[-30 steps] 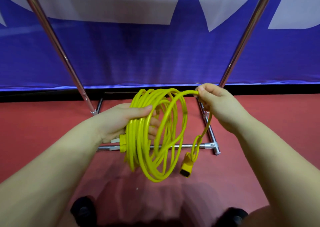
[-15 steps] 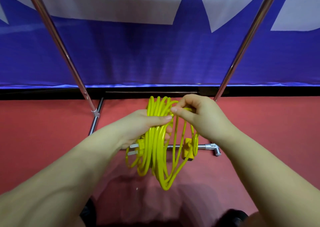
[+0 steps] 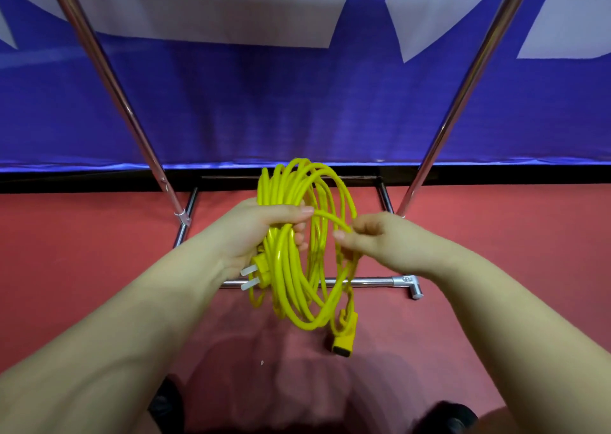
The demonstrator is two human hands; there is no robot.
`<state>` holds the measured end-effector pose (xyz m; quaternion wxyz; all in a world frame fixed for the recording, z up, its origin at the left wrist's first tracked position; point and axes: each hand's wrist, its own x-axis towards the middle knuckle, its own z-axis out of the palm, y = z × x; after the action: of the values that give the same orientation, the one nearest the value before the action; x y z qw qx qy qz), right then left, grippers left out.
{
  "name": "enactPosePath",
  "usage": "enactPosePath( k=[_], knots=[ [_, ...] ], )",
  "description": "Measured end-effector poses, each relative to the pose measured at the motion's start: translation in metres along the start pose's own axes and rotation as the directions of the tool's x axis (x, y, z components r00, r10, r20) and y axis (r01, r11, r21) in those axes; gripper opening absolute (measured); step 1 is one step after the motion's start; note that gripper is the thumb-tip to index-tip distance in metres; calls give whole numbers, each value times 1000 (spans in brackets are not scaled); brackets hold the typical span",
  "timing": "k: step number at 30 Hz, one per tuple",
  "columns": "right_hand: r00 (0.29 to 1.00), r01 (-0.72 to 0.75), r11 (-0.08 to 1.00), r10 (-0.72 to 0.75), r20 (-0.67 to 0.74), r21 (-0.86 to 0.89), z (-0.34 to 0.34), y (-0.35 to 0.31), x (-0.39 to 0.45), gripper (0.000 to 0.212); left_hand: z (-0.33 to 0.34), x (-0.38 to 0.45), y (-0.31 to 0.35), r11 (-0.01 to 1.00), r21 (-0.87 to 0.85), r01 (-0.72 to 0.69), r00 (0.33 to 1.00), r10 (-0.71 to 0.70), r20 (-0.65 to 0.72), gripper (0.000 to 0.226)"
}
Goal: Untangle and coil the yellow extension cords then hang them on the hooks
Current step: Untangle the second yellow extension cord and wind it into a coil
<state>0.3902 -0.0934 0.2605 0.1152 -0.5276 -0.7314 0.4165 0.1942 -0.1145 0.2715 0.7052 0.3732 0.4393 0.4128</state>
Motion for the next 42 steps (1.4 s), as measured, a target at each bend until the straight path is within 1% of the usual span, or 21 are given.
enactPosePath(
  k=[1,3,7,8,10,12,14,16,18,20,22,24,25,27,29,30,32,35,38,41,42],
  knots=[
    [999,-20,1000,20,43,-5,2,4,1,36,0,-1,1,1000,17,-26,1000,26,6,12],
    [996,-50,999,50,78,2,4,6,1,32,-1,-2,2,997,56,-59,998,58,9,10],
    [986,-99,982,117,114,-158,9,9,2,29,-7,0,4,997,42,-72,995,74,-66,9],
    [987,-98,980,118,110,-174,10,10,3,29,-9,1,5,997,37,-71,993,74,-91,10],
    [990,-89,987,103,100,-136,10,12,3,29,-13,2,7,997,21,-75,987,77,-144,12],
    [989,-86,992,95,112,-89,14,13,4,31,-17,1,11,996,-5,-94,979,91,-182,8],
    [984,-91,991,105,141,-99,21,15,5,29,-20,0,14,992,-17,-122,975,116,-191,7],
    [977,-107,988,125,172,-111,29,19,8,20,-21,-1,17,989,-36,-142,974,133,-183,8],
    [972,-121,981,148,184,-151,34,26,12,20,-21,-3,19,985,-69,-158,974,144,-176,8],
    [978,-112,976,142,154,-185,35,32,15,19,-20,-4,22,980,-94,-173,973,155,-172,8],
    [992,-94,977,107,60,-189,33,37,18,12,-26,-1,21,980,-89,-177,967,156,-201,9],
    [994,-95,987,87,-64,-132,26,38,19,9,-39,5,18,989,-41,-141,962,127,-243,12],
    [990,-93,994,85,-116,-62,20,37,17,14,-46,8,17,993,-21,-117,961,107,-256,18],
    [972,-55,994,74,-221,90,8,32,14,19,-55,9,16,998,-2,-64,959,61,-277,36],
    [941,5,973,74,-332,230,-3,25,9,15,-60,11,12,1000,11,-15,961,18,-274,49],
    [923,37,963,70,-379,269,-8,20,7,14,-59,10,10,1000,18,5,965,-1,-262,49],
    [895,89,945,63,-442,315,-15,8,4,13,-50,6,10,998,46,38,971,-26,-236,43],
    [866,154,902,73,-495,404,-23,-8,1,11,-35,0,8,995,85,58,981,-41,-192,31],
    [864,172,866,96,-494,469,-24,-21,-2,11,-20,-8,4,993,108,54,988,-37,-149,9],
    [876,177,821,120,-468,542,-23,-30,-2,14,-8,-11,3,995,99,15,997,-7,-83,16],
    [881,174,805,129,-455,567,-21,-32,-2,15,-4,-12,3,994,109,8,996,2,-84,16]
  ],
)
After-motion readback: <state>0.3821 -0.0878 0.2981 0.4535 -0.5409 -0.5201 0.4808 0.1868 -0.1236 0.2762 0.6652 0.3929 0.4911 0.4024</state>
